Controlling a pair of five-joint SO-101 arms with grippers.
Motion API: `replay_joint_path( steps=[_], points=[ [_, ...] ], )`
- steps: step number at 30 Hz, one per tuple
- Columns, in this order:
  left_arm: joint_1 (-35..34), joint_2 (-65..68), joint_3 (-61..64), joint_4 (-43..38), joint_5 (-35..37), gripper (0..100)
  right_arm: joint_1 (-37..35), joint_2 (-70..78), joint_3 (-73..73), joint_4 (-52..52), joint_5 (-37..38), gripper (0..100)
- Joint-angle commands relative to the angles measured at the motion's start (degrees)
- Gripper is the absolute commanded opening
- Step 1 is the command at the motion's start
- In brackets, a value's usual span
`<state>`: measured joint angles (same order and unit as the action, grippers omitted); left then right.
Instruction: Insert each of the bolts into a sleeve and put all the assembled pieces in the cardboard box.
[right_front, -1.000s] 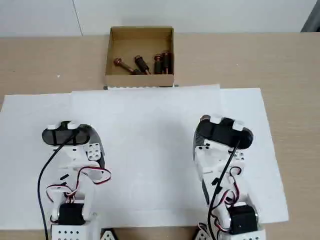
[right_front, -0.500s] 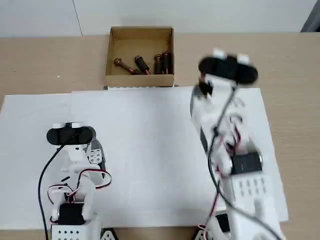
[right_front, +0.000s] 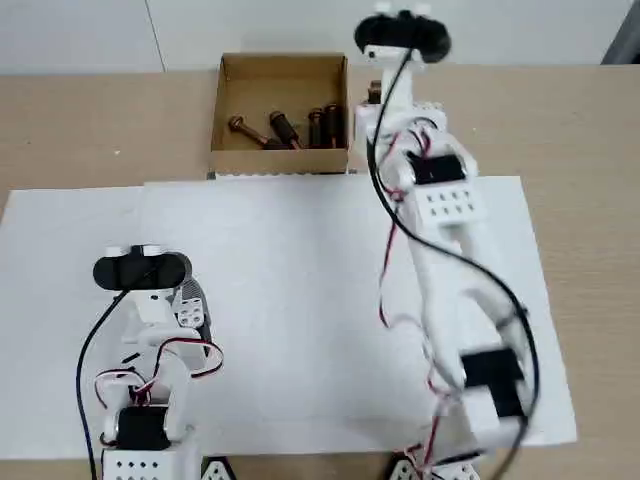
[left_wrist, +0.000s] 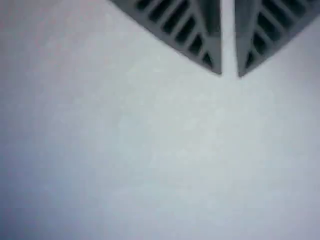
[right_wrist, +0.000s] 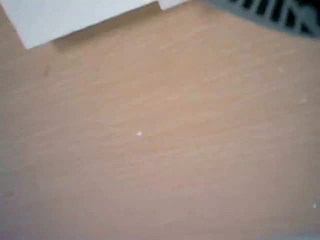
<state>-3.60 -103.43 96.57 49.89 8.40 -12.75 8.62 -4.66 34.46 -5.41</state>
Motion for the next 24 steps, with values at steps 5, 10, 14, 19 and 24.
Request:
replay_joint_path(
  steps=[5, 10, 14, 19, 24],
  points=[
    [-0.35, -0.53, -0.22, 0.44, -0.26, 1, -1.10, 21.32, -28.48, -1.71, 6.24, 0.4],
    [-0.35, -0.53, -0.22, 0.44, -0.35, 1, -2.15, 34.24, -41.41, -1.63, 9.23, 0.4],
    [-0.26, -0.53, -0.22, 0.44, -0.18, 1, -2.42, 42.42, -50.29, -1.71, 9.76, 0.4],
    [-0.09, -0.53, -0.22, 0.44, -0.18, 1, -2.59, 49.80, -61.01, -1.71, 9.49, 0.4],
    [-0.09, -0.53, -0.22, 0.44, -0.09, 1, -4.09, 55.96, -71.30, -1.71, 9.49, 0.4]
  ],
)
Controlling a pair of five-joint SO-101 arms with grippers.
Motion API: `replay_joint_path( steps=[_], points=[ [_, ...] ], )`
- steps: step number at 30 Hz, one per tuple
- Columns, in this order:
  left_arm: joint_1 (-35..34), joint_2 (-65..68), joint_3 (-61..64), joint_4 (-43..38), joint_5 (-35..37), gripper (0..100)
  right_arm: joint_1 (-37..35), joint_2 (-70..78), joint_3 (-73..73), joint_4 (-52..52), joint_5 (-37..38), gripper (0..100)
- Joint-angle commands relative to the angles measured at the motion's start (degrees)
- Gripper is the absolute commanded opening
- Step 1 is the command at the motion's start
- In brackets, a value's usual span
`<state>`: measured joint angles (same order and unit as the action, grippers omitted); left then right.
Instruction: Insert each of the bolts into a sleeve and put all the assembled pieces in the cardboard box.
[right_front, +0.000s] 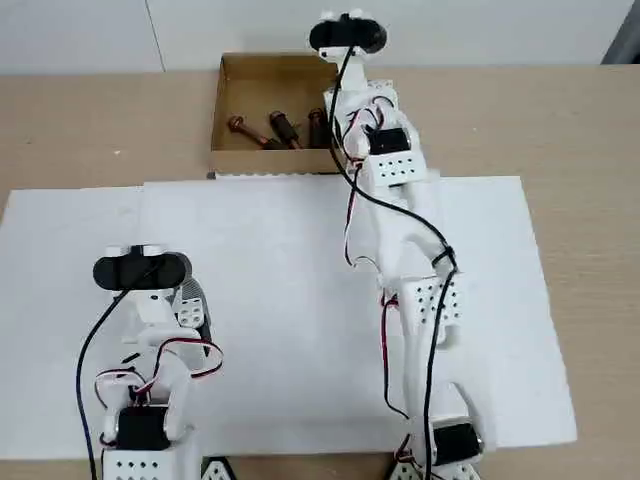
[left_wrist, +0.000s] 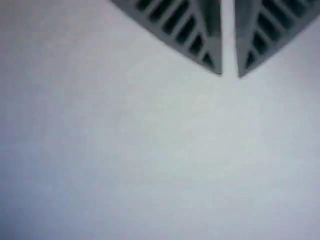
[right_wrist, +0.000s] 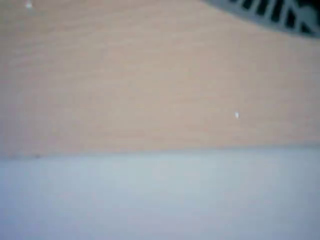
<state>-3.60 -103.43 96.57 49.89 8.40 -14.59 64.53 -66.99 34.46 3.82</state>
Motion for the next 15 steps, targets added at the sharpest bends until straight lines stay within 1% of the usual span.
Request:
replay_joint_path(
  steps=[1, 8, 15],
  points=[
    [-0.09, -0.53, -0.22, 0.44, -0.09, 1, -2.77, 1.19, -10.90, -1.71, 0.26, 0.4],
    [-0.09, -0.53, -0.22, 0.44, -0.09, 1, -5.49, 7.78, -20.22, -1.19, 0.44, 0.4],
    [0.00, -0.53, -0.22, 0.44, -0.09, 1, -7.34, 10.07, -22.24, -1.19, 0.70, 0.4]
  ],
)
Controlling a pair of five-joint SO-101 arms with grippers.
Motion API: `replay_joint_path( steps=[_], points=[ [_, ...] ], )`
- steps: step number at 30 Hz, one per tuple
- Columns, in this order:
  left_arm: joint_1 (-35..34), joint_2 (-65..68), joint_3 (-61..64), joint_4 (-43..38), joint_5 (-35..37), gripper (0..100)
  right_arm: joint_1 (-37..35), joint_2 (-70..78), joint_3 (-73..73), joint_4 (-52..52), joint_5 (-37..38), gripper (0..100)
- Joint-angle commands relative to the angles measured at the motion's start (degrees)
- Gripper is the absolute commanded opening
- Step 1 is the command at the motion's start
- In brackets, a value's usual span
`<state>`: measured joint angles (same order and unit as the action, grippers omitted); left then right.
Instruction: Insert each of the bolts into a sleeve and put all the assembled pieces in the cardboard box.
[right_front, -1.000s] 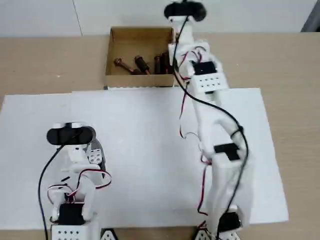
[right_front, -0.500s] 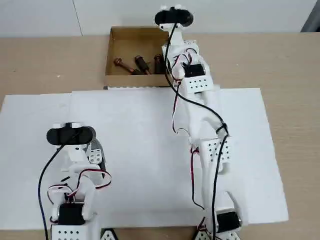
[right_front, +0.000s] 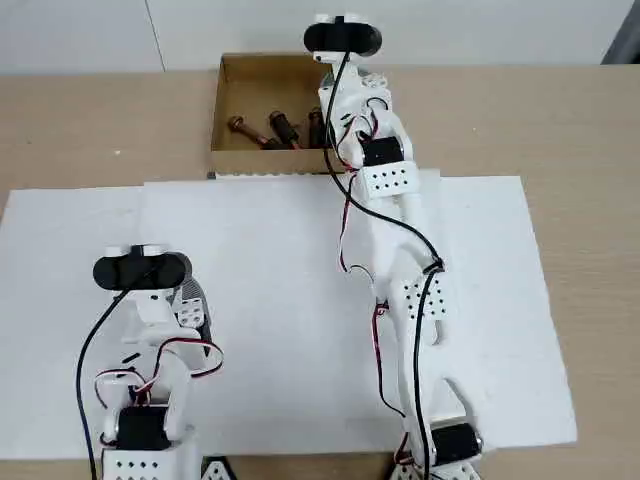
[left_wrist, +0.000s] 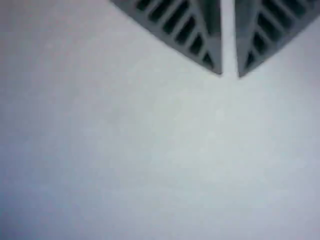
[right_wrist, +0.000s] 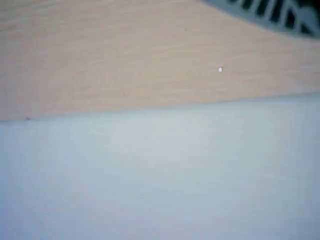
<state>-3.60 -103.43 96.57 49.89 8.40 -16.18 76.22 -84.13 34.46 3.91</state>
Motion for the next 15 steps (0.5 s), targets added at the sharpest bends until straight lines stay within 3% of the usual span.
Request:
replay_joint_path(
  steps=[1, 10, 15],
  points=[
    [0.00, -0.53, -0.22, 0.44, -0.09, 1, -5.58, -1.80, -5.10, -1.19, 0.53, 0.4],
    [0.00, -0.53, -0.22, 0.44, -0.09, 1, -6.46, -1.89, -6.51, -0.22, 0.53, 1.0],
    [0.00, -0.53, -0.22, 0.44, -0.09, 1, -7.43, -1.54, -12.13, 10.07, 0.26, 14.3]
  ],
)
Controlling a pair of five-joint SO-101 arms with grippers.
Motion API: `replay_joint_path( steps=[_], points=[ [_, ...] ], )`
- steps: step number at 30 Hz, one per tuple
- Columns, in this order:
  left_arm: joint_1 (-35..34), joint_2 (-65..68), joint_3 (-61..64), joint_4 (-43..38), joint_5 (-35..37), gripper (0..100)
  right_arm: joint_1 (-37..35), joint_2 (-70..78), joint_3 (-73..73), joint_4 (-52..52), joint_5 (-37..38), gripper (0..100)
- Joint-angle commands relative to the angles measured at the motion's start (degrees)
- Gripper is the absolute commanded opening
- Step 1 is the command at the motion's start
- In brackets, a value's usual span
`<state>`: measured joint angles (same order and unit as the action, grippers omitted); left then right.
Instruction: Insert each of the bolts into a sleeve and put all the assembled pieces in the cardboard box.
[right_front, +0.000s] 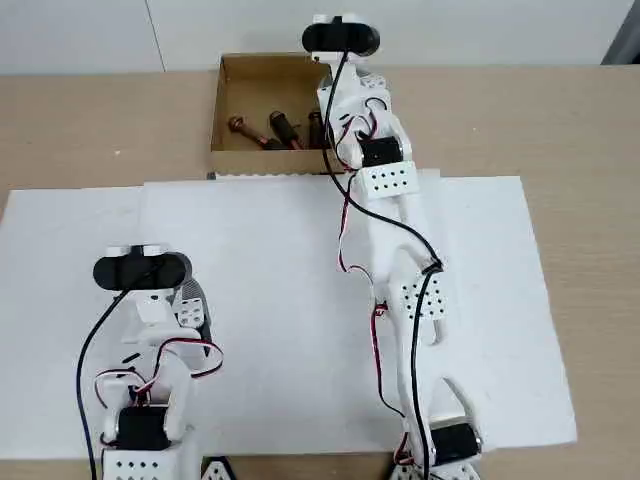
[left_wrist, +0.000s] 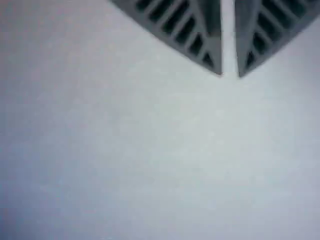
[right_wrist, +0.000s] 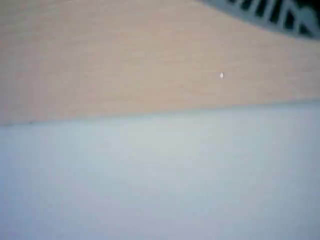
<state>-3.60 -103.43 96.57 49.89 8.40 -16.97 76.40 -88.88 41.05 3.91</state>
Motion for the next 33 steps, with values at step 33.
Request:
replay_joint_path(
  steps=[33],
  points=[
    [0.00, -0.53, -0.22, 0.44, -0.09, 1, -4.97, -24.75, -7.47, 21.05, 0.53, 0.4]
  ],
)
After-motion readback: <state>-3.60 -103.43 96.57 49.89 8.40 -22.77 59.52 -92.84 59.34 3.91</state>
